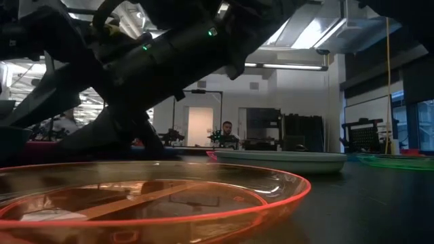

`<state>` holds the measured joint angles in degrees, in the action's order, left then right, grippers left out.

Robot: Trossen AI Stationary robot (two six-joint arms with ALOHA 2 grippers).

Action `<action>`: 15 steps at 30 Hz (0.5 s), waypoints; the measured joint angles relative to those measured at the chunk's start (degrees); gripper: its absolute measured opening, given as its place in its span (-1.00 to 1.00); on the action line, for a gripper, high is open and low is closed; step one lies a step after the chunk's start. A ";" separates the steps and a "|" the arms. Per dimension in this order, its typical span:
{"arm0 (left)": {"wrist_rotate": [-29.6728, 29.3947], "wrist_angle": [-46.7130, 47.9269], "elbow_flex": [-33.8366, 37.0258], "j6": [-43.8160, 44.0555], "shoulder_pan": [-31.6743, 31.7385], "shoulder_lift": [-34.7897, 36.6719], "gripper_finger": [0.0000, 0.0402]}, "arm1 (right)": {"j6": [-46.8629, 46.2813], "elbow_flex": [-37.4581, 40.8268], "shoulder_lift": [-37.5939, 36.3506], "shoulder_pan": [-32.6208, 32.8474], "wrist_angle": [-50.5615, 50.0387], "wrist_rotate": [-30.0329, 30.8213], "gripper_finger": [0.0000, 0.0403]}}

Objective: Stack plastic plates
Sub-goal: Stack the green plate on top of the blue plate

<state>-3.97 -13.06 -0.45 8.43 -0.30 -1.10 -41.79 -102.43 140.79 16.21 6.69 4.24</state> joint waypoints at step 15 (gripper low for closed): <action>-0.01 -0.47 0.00 0.00 -0.01 0.00 -1.00 | 4.77 0.02 0.07 -0.11 -0.35 5.22 -0.97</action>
<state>-3.98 -13.53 -0.45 8.43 -0.30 -1.10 -37.02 -102.41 140.86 16.10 6.35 9.46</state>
